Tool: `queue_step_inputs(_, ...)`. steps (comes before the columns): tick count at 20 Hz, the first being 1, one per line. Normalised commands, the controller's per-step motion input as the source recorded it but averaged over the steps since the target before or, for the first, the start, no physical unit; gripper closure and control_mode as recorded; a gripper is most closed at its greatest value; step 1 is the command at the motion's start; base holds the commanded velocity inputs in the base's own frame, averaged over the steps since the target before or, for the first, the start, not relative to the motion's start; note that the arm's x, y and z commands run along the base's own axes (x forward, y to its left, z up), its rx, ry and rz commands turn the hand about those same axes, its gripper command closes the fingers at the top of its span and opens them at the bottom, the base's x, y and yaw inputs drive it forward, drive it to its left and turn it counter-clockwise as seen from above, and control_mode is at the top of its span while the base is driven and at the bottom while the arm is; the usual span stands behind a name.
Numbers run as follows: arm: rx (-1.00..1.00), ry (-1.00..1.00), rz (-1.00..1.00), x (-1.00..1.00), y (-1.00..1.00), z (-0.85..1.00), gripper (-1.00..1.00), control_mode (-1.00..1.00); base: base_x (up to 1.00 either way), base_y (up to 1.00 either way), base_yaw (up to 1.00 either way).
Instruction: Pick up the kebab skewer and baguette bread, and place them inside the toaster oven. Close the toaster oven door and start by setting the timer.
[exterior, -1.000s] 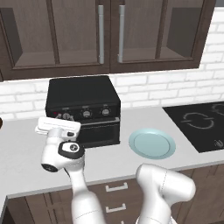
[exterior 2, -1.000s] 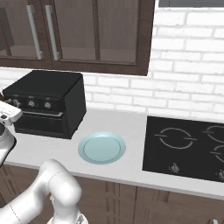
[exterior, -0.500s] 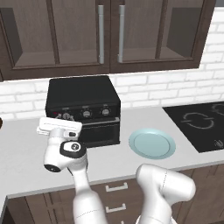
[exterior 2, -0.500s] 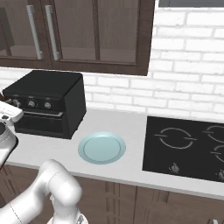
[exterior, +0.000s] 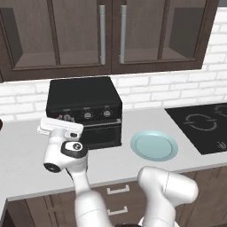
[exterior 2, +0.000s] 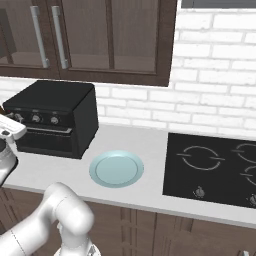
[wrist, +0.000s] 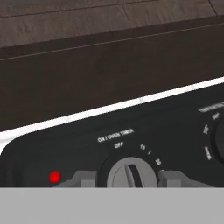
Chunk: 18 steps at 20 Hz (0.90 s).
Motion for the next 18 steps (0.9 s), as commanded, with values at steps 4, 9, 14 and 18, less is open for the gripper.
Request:
queue_step_inputs(4, 0.19, 0.05, -0.02, 0.02, 0.00, 0.00, 1.00, -1.00, 0.00, 0.00, 0.00)
queue_step_inputs(9, 0.19, 0.00, 0.00, 0.13, 0.00, 0.00, 1.00, -1.00, 0.00, 0.00, 0.00)
queue_step_inputs(14, 0.21, 0.00, 0.00, 0.18, 0.00, -0.03, 1.00, -1.00, 0.00, 0.00, 0.00)
queue_step_inputs(18, 0.22, 0.00, 0.00, 0.16, -0.06, -0.01, 1.00, -1.00, 0.00, 0.00, 0.00)
